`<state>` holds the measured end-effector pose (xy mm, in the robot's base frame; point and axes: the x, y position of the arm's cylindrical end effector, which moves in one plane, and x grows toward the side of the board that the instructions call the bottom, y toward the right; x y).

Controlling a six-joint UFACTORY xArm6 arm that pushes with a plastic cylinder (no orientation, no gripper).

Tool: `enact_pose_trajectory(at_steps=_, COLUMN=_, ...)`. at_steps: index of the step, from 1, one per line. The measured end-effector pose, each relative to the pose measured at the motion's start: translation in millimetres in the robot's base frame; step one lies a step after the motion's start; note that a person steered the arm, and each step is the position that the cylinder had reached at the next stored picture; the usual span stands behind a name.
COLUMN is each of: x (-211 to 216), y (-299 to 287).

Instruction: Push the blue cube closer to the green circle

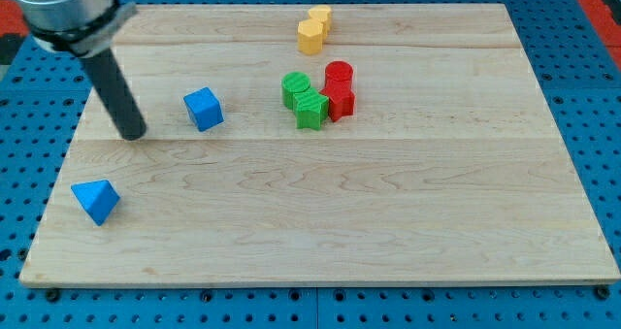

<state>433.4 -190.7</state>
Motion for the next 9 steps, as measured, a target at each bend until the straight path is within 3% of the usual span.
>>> enact_pose_trajectory(at_steps=2, x=-21.4, y=73.4)
enact_pose_trajectory(at_steps=5, x=-36.8, y=49.1)
enact_pose_trajectory(at_steps=7, x=-44.4, y=115.5)
enact_pose_trajectory(at_steps=8, x=-17.7, y=115.2)
enact_pose_trajectory(at_steps=9, x=63.4, y=129.8)
